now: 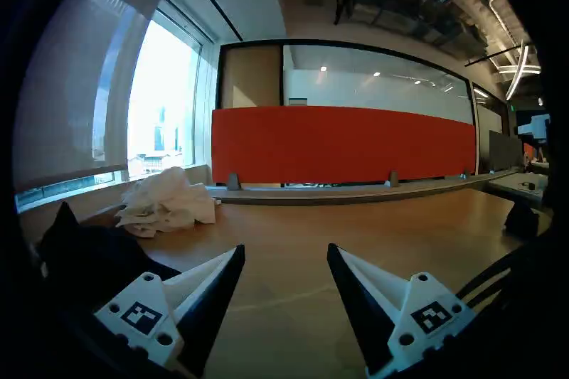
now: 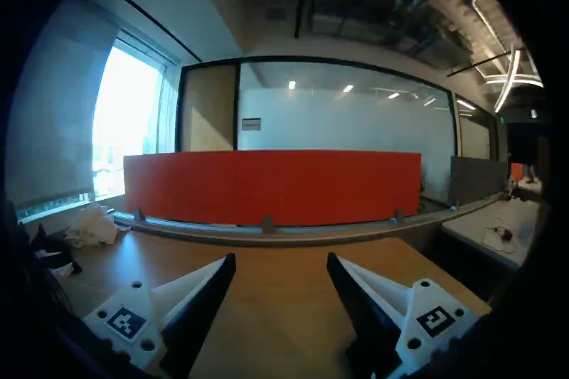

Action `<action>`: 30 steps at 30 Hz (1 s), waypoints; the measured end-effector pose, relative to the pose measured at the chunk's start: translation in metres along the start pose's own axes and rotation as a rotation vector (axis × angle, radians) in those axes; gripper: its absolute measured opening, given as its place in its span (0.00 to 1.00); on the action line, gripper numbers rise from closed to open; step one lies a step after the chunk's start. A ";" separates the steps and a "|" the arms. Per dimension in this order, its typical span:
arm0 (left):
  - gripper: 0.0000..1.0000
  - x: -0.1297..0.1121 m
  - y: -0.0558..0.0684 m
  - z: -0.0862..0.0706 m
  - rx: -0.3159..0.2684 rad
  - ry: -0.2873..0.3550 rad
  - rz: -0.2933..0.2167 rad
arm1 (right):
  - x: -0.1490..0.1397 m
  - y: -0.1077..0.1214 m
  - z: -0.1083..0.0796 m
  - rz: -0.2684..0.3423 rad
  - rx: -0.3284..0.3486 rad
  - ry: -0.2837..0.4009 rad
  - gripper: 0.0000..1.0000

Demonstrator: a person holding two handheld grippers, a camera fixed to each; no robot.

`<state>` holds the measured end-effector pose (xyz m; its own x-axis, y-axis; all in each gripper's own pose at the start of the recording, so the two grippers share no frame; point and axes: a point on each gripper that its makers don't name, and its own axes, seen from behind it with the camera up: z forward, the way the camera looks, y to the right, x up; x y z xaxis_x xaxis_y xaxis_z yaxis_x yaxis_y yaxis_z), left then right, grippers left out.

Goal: Fold towel

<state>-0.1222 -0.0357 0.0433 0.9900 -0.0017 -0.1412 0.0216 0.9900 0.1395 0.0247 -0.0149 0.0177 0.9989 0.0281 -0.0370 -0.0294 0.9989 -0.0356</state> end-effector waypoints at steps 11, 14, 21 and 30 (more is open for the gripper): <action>0.85 0.000 -0.002 -0.003 0.007 0.031 0.001 | -0.006 -0.002 0.003 -0.009 0.007 0.000 1.00; 0.85 0.001 -0.002 -0.004 0.008 0.042 0.004 | -0.007 -0.001 0.004 -0.003 0.006 -0.002 0.99; 0.85 0.004 -0.003 -0.008 0.008 0.063 0.003 | -0.012 0.004 0.004 0.002 -0.002 -0.003 0.99; 0.85 0.004 -0.002 -0.008 0.007 0.064 0.003 | -0.018 0.012 0.002 0.000 -0.012 -0.004 0.99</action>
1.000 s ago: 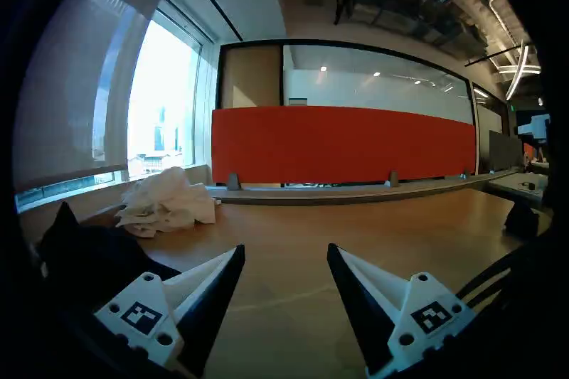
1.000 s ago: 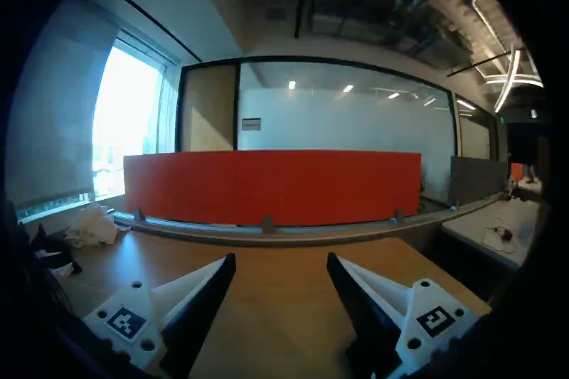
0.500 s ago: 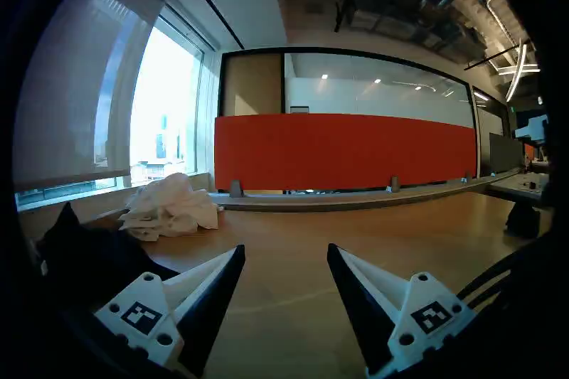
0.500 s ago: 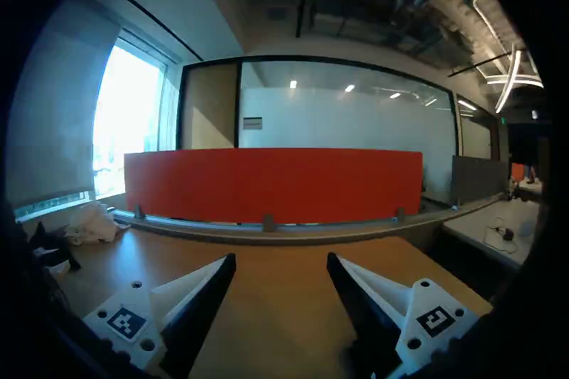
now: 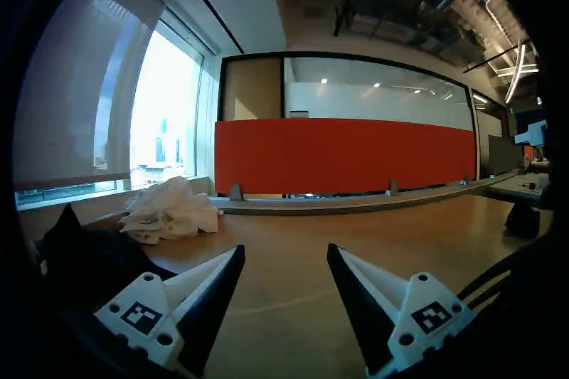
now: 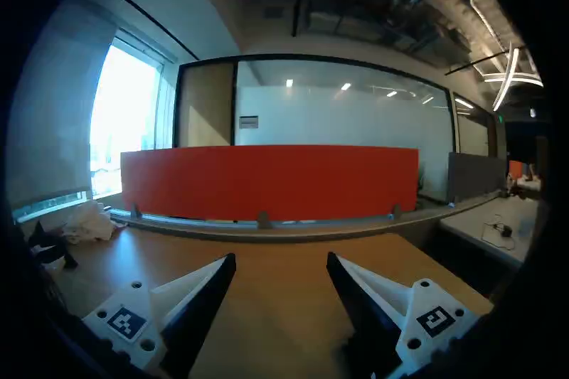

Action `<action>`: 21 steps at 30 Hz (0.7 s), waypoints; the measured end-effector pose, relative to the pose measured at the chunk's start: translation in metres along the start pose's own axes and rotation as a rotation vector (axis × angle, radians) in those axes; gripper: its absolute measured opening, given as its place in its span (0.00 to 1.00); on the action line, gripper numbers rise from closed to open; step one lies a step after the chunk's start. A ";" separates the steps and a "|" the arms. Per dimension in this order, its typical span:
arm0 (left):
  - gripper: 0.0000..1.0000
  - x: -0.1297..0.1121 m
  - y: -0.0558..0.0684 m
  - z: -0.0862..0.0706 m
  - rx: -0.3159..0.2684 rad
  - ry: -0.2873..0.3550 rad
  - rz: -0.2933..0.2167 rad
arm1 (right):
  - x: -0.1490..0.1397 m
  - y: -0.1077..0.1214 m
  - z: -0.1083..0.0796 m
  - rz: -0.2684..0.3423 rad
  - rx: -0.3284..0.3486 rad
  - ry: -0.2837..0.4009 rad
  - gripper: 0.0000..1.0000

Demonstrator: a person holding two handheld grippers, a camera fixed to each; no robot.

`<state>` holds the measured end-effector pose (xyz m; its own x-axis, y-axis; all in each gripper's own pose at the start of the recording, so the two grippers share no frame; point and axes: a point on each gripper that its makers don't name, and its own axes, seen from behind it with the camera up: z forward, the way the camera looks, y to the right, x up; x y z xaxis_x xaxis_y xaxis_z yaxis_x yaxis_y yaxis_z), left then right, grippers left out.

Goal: Fold towel

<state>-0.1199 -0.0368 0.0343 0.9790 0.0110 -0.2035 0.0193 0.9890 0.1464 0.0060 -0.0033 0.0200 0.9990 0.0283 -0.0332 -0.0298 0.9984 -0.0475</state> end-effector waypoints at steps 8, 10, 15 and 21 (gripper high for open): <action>0.85 -0.001 0.000 0.000 0.001 0.001 0.001 | 0.005 0.010 -0.001 -0.022 -0.015 0.032 0.99; 0.85 0.000 0.000 0.000 0.001 0.001 0.001 | 0.007 0.011 -0.002 -0.033 -0.019 0.046 0.99; 0.85 -0.001 0.000 0.000 0.000 0.000 0.001 | 0.002 0.013 -0.002 -0.052 -0.025 0.065 0.99; 0.85 -0.001 0.000 0.000 0.000 0.000 0.001 | -0.021 0.019 -0.006 -0.065 -0.035 0.060 1.00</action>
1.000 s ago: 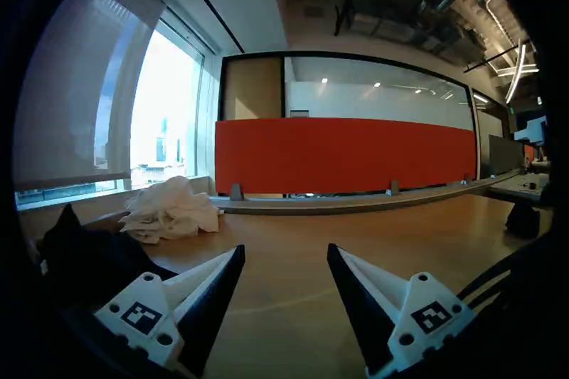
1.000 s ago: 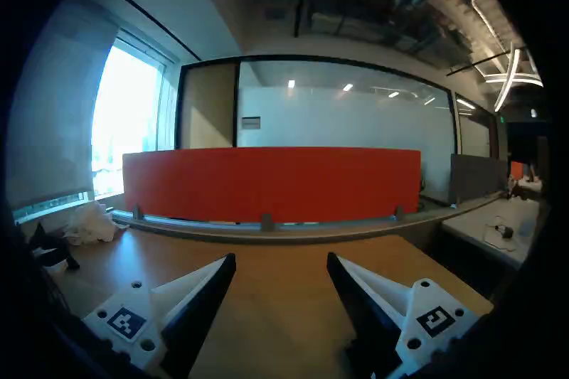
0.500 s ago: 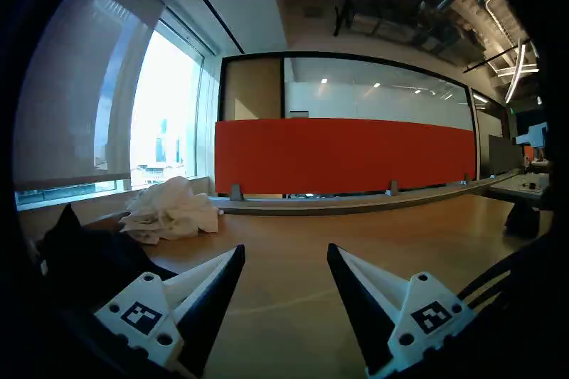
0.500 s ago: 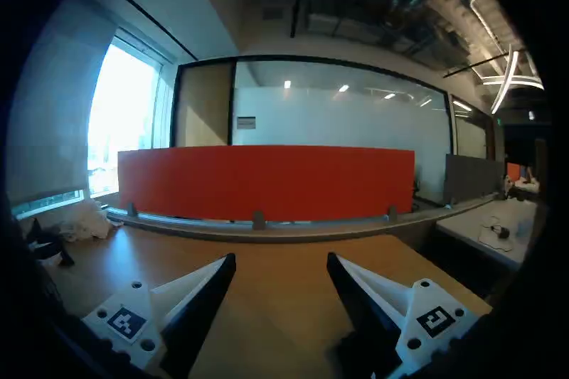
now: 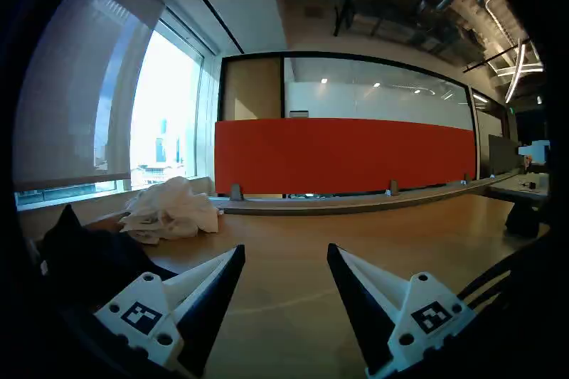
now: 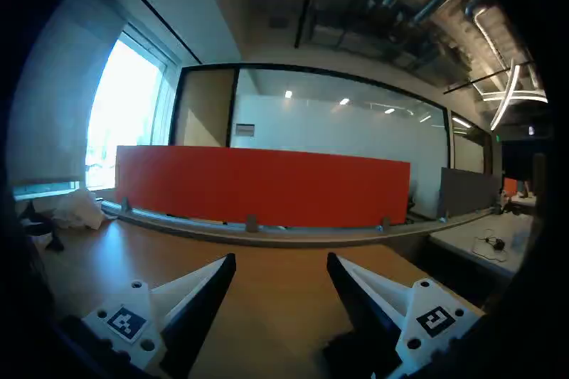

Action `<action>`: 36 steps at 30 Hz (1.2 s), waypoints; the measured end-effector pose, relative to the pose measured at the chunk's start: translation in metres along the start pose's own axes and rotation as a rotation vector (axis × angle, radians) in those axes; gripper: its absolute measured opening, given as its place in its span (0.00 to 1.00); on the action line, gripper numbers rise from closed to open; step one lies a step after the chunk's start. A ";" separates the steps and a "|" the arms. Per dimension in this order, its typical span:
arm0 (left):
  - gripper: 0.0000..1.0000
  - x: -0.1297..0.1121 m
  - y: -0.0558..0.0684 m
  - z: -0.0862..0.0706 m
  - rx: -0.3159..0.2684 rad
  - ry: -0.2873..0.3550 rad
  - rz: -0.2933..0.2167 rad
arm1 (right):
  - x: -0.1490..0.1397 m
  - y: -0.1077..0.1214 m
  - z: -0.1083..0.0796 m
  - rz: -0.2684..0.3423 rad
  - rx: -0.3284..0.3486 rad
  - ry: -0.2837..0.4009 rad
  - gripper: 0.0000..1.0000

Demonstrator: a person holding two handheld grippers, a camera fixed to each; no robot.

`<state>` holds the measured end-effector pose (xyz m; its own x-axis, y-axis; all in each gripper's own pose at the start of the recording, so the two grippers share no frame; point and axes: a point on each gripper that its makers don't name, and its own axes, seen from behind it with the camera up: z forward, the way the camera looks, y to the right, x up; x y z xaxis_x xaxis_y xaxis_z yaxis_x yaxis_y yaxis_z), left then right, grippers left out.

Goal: Fold towel

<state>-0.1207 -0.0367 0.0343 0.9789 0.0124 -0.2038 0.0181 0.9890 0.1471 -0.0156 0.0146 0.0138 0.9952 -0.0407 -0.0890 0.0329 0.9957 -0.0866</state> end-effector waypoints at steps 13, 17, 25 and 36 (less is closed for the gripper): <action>0.85 0.000 0.000 0.000 0.000 0.000 0.000 | -0.046 0.000 -0.003 0.046 0.014 0.006 1.00; 0.85 0.000 0.000 -0.001 0.000 0.000 0.000 | -0.059 0.000 -0.002 0.054 0.017 0.003 0.99; 0.85 0.000 -0.001 0.000 0.000 0.000 0.000 | -0.071 0.006 0.001 0.100 0.019 -0.006 0.99; 0.85 0.000 0.000 0.000 0.000 0.000 0.000 | -0.087 0.004 0.004 0.105 0.028 -0.012 1.00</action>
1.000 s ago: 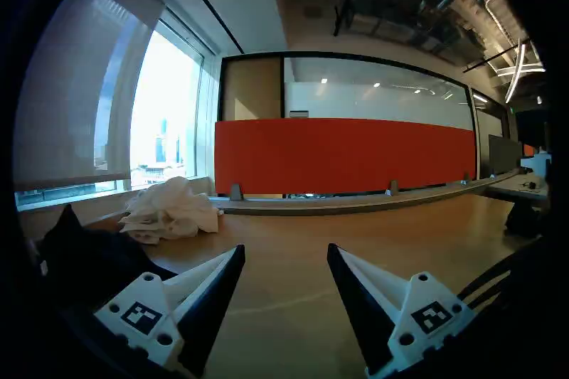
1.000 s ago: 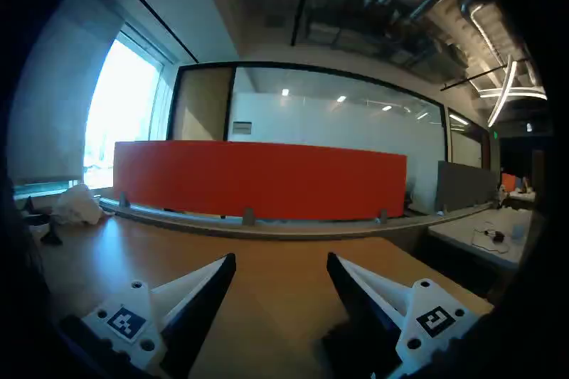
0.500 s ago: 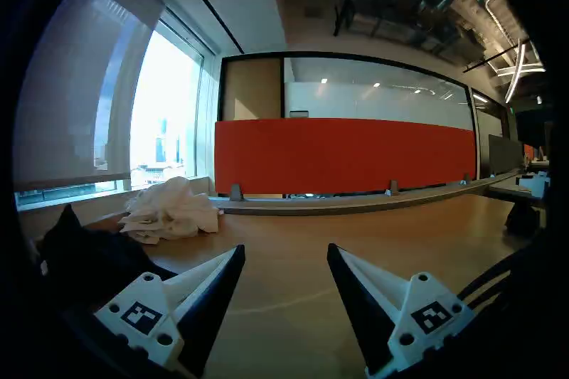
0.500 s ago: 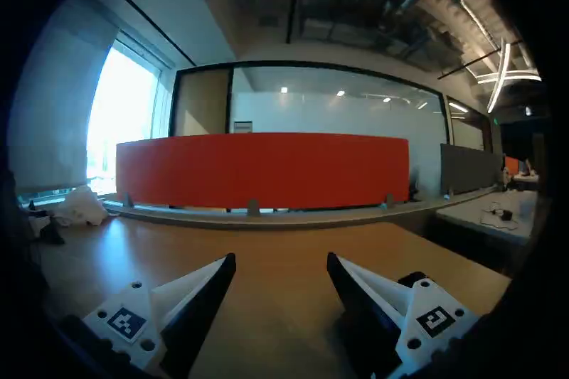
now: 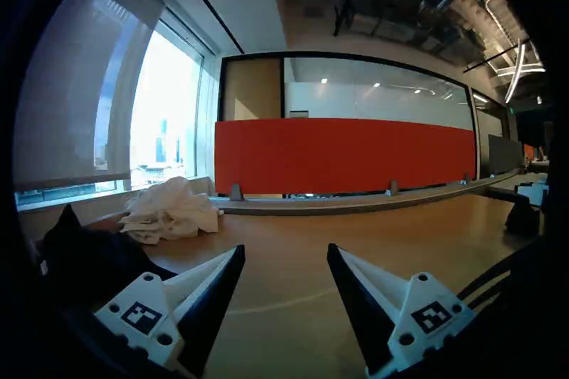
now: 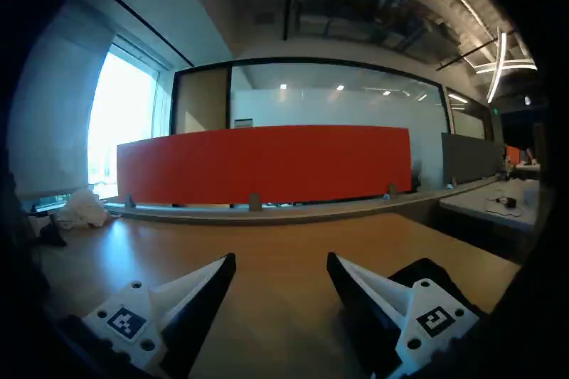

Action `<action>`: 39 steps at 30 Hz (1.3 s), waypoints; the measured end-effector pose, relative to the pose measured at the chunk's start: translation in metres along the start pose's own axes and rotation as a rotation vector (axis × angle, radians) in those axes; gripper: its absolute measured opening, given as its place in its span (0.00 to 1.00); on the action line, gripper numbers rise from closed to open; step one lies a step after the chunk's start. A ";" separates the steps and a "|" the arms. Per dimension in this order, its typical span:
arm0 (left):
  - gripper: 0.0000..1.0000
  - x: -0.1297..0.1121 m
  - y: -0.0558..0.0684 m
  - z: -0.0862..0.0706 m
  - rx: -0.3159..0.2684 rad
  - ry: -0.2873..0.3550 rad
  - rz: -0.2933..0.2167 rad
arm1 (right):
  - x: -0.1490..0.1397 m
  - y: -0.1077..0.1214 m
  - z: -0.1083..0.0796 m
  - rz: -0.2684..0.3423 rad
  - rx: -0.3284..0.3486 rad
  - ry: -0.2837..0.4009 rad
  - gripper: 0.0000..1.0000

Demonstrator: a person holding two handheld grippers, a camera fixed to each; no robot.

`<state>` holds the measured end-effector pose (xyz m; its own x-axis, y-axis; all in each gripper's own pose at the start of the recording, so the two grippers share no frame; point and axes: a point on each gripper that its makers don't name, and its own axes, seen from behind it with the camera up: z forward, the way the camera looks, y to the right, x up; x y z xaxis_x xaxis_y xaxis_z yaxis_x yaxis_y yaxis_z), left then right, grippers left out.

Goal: Fold towel

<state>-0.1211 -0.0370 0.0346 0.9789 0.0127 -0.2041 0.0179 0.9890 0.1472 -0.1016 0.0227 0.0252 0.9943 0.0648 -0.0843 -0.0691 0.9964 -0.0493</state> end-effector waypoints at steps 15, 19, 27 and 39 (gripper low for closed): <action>0.85 0.000 -0.001 0.000 0.000 0.000 0.000 | -0.002 -0.007 -0.003 -0.033 0.014 0.010 0.99; 0.85 0.000 -0.001 0.000 0.000 0.000 0.000 | -0.001 -0.008 -0.005 -0.037 0.010 0.014 0.99; 0.85 0.000 0.000 0.000 0.000 0.000 0.000 | 0.000 -0.007 -0.006 -0.041 0.011 0.014 1.00; 0.85 0.000 0.000 0.000 0.000 0.000 0.000 | -0.001 -0.007 -0.006 -0.041 0.012 0.012 1.00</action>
<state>-0.1210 -0.0373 0.0349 0.9789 0.0125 -0.2040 0.0181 0.9889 0.1472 -0.1027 0.0155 0.0197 0.9953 0.0232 -0.0939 -0.0271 0.9988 -0.0413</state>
